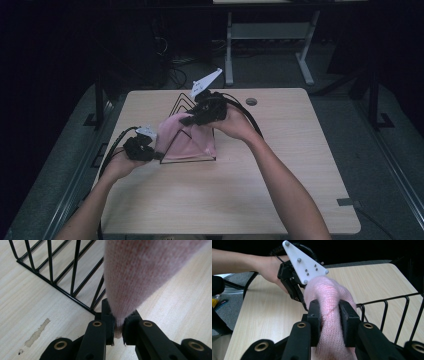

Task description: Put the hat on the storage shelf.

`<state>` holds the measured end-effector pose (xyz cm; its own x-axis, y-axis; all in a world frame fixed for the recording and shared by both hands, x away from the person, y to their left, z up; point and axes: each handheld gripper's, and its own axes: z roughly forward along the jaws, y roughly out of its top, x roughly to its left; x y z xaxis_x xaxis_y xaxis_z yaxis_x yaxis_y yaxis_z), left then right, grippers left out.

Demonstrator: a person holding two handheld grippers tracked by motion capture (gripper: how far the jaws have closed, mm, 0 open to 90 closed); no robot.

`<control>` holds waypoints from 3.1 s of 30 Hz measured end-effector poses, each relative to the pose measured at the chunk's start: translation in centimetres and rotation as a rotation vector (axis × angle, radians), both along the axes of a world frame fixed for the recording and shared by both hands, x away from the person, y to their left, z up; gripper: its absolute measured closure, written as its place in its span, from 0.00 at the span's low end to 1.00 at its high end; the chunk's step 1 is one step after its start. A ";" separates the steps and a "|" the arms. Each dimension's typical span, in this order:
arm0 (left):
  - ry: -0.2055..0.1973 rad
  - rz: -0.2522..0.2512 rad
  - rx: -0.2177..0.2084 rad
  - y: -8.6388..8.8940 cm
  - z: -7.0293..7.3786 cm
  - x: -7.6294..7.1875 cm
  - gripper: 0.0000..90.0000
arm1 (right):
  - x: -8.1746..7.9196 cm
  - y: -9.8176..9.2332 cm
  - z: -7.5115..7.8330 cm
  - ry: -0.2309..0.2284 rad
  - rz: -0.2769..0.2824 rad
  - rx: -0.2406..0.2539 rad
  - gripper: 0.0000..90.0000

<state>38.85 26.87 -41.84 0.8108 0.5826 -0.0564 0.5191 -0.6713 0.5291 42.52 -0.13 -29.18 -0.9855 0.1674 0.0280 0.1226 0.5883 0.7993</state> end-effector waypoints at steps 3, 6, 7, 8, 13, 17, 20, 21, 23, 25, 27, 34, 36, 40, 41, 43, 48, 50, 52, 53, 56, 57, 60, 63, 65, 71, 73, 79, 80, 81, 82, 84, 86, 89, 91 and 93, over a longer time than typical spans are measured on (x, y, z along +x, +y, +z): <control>0.008 0.007 0.013 -0.1 -0.3 0.1 0.91 | 0.1 0.0 -0.3 0.002 0.001 -0.003 0.80; 0.011 0.010 0.032 -0.1 -0.5 0.2 0.91 | 0.1 0.0 -0.6 0.007 0.003 -0.024 0.77; 0.016 0.003 0.042 -0.1 -0.5 0.3 0.91 | 0.2 0.1 -0.8 0.005 0.010 -0.026 0.77; 0.018 0.003 0.040 -0.1 -0.6 0.3 0.91 | 0.1 0.1 -0.8 0.004 0.014 -0.030 0.76; 0.023 0.001 0.059 -0.1 -0.9 0.4 0.90 | 0.1 0.0 -1.3 0.015 0.004 -0.026 0.68; 0.035 0.026 0.053 0.4 -1.5 0.5 0.90 | 0.1 -0.5 -1.6 0.021 -0.004 -0.028 0.60; 0.044 0.036 0.038 0.6 -1.8 0.6 0.90 | 0.0 -1.1 -1.8 0.018 -0.012 -0.024 0.57; 0.045 0.036 0.038 0.6 -1.8 0.6 0.90 | 0.0 -1.3 -1.8 0.033 -0.015 -0.018 0.57; 0.046 0.036 0.046 0.6 -1.9 0.6 0.90 | 0.1 -1.7 -1.8 0.032 -0.018 -0.010 0.58; 0.048 0.032 0.048 0.6 -2.0 0.7 0.90 | 0.0 -2.1 -1.8 0.038 -0.017 0.010 0.62; 0.053 0.020 0.064 0.6 -2.1 0.8 0.90 | 0.1 -2.4 -1.9 0.051 -0.016 0.021 0.72; 0.061 0.046 0.049 0.6 -2.4 0.8 0.88 | 0.0 -1.7 -2.3 0.049 -0.026 0.013 0.83; 0.065 0.049 0.044 0.7 -2.5 0.8 0.88 | 0.1 -1.6 -2.4 0.048 -0.026 0.010 0.83; 0.063 0.048 0.045 0.7 -2.5 0.9 0.88 | 0.1 -1.7 -2.4 0.054 -0.027 0.012 0.83; 0.063 0.049 0.046 0.7 -2.5 0.9 0.88 | 0.1 -1.7 -2.4 0.048 -0.028 0.011 0.83; 0.062 0.051 0.048 0.7 -2.5 0.9 0.88 | 0.0 -1.6 -2.4 0.047 -0.033 0.013 0.83; 0.062 0.063 0.044 1.0 -2.4 0.9 0.83 | -0.1 -1.8 -2.4 0.041 -0.038 0.027 0.73; 0.071 0.075 0.024 1.1 -2.4 0.8 0.80 | -0.1 -1.9 -2.3 0.049 -0.042 0.030 0.63; 0.062 0.069 0.034 1.4 -2.4 0.7 0.79 | -0.1 -2.2 -2.3 0.050 -0.042 0.030 0.61; 0.057 0.074 0.023 1.5 -2.4 0.6 0.77 | -0.1 -2.4 -2.3 0.048 -0.044 0.038 0.59; 0.052 0.078 0.026 1.8 -2.2 0.4 0.73 | -0.3 -3.0 -2.2 0.053 -0.054 0.065 0.54; 0.041 0.067 0.036 2.0 -2.0 0.4 0.72 | -0.4 -3.2 -2.1 0.048 -0.058 0.075 0.53; 0.030 0.077 0.017 2.2 -1.7 0.1 0.71 | -0.6 -4.1 -2.1 0.044 -0.080 0.096 0.50; 0.021 0.087 0.005 2.3 -1.4 -0.1 0.69 | -0.7 -5.1 -2.2 0.050 -0.108 0.089 0.47; 0.019 0.086 0.009 2.5 -1.3 -0.1 0.67 | -0.7 -5.8 -2.3 0.041 -0.127 0.092 0.46; 0.013 0.099 -0.021 2.5 -0.8 -0.5 0.63 | -0.8 -7.8 -2.6 0.052 -0.184 0.085 0.40; 0.010 0.099 -0.025 2.5 -0.6 -0.7 0.62 | -0.9 -8.4 -2.9 0.056 -0.200 0.082 0.39; 0.001 0.106 -0.040 2.5 -0.2 -1.0 0.58 | -1.2 -10.1 -3.7 0.074 -0.242 0.080 0.36; 0.002 0.106 -0.038 2.6 -0.2 -1.0 0.58 | -1.3 -10.4 -3.8 0.075 -0.249 0.084 0.36; 0.001 0.108 -0.038 2.6 -0.2 -1.0 0.57 | -1.3 -10.6 -3.8 0.075 -0.251 0.084 0.36; 0.001 0.108 -0.038 2.6 -0.1 -1.1 0.57 | -1.4 -10.8 -3.9 0.078 -0.255 0.085 0.36; 0.000 0.113 -0.040 2.6 -0.1 -1.2 0.56 | -1.4 -11.2 -3.9 0.079 -0.264 0.087 0.36; 0.000 0.114 -0.039 2.7 0.0 -1.2 0.55 | -1.5 -11.6 -4.0 0.076 -0.273 0.090 0.36; 0.001 0.121 -0.040 2.8 0.1 -1.3 0.53 | -1.6 -12.2 -4.1 0.078 -0.286 0.094 0.34; 0.001 0.125 -0.051 2.8 0.1 -1.4 0.52 | -1.7 -12.5 -4.2 0.081 -0.293 0.092 0.34; -0.001 0.125 -0.048 2.8 0.1 -1.5 0.51 | -1.8 -13.0 -4.3 0.082 -0.303 0.093 0.33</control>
